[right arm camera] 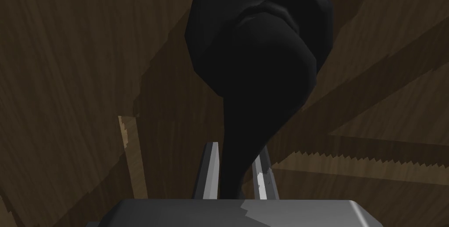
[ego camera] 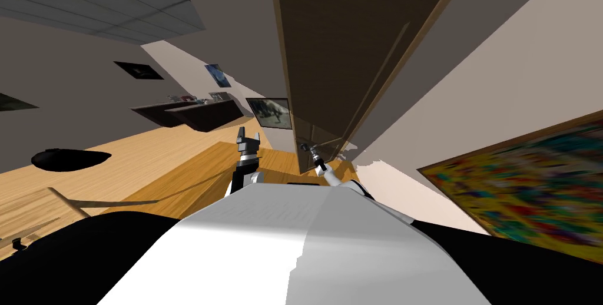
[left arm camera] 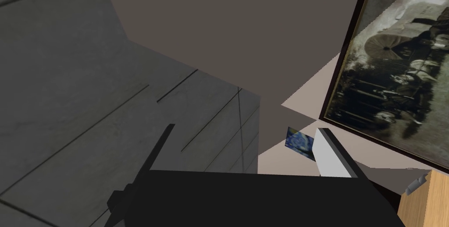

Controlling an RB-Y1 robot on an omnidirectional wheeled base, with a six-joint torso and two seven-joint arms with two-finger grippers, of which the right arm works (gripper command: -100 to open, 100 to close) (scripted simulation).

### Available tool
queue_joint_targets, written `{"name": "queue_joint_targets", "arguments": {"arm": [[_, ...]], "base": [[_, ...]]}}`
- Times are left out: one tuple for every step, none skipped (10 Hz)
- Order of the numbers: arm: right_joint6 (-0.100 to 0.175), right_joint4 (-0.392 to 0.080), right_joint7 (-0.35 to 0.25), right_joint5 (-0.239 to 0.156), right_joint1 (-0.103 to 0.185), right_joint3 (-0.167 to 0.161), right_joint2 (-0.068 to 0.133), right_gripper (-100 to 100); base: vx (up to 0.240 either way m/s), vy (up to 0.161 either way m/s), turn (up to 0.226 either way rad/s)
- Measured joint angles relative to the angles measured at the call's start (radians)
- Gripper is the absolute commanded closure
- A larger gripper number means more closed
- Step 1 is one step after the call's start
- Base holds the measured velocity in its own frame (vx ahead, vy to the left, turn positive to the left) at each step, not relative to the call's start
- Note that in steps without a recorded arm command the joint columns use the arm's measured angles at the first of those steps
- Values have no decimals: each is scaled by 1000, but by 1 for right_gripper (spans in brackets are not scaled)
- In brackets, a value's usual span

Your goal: Push the door open

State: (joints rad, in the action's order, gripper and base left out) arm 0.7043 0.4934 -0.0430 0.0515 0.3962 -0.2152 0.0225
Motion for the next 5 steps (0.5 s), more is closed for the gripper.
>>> {"name": "queue_joint_targets", "arguments": {"arm": [[2,0,-7,4,2,-9,7,100],[-1,9,-13,10,-1,-20,9,100],[1,9,-20,16,2,-32,11,100],[-3,28,-28,24,-7,-47,14,100],[4,13,-35,27,2,-56,13,100]], "base": [[-84,-170,87],[-121,-165,98],[-120,-174,79],[-134,-152,58],[-147,-147,53]]}}
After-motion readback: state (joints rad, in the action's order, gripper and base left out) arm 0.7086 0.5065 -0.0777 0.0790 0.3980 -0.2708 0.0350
